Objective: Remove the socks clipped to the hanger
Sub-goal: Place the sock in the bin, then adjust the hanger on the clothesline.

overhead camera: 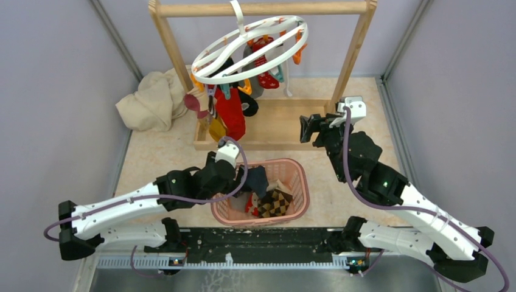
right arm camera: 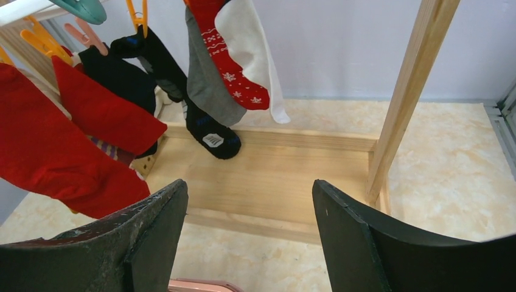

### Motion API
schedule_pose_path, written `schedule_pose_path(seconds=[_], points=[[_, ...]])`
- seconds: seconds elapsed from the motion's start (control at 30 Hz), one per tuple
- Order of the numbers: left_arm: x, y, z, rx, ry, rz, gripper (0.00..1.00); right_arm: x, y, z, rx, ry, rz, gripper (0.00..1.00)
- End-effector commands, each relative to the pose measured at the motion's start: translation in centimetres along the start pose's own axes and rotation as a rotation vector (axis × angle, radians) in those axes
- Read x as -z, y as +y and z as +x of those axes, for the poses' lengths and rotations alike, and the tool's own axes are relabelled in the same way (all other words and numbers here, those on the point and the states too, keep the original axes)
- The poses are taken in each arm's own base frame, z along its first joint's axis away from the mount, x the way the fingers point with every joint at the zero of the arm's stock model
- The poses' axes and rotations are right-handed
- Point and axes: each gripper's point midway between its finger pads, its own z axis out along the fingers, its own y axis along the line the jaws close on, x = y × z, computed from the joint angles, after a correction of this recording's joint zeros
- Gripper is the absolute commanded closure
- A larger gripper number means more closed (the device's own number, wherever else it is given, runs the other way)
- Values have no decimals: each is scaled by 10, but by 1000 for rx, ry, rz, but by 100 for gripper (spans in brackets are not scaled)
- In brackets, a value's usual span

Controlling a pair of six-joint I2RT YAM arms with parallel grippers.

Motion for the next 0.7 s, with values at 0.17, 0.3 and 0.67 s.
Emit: schedule_pose_path(seconds=[0.17,0.3,0.67], points=[[42,-24,-59,43,-205,235,5,2,6,-12,-54,-21,-26,24],[54,-25,-70,60,-258,281,1,3,6,2,-52,10,-36,24],[60,-17,-65,135,-290,294,1,6,24,74,-69,176,-126,25]])
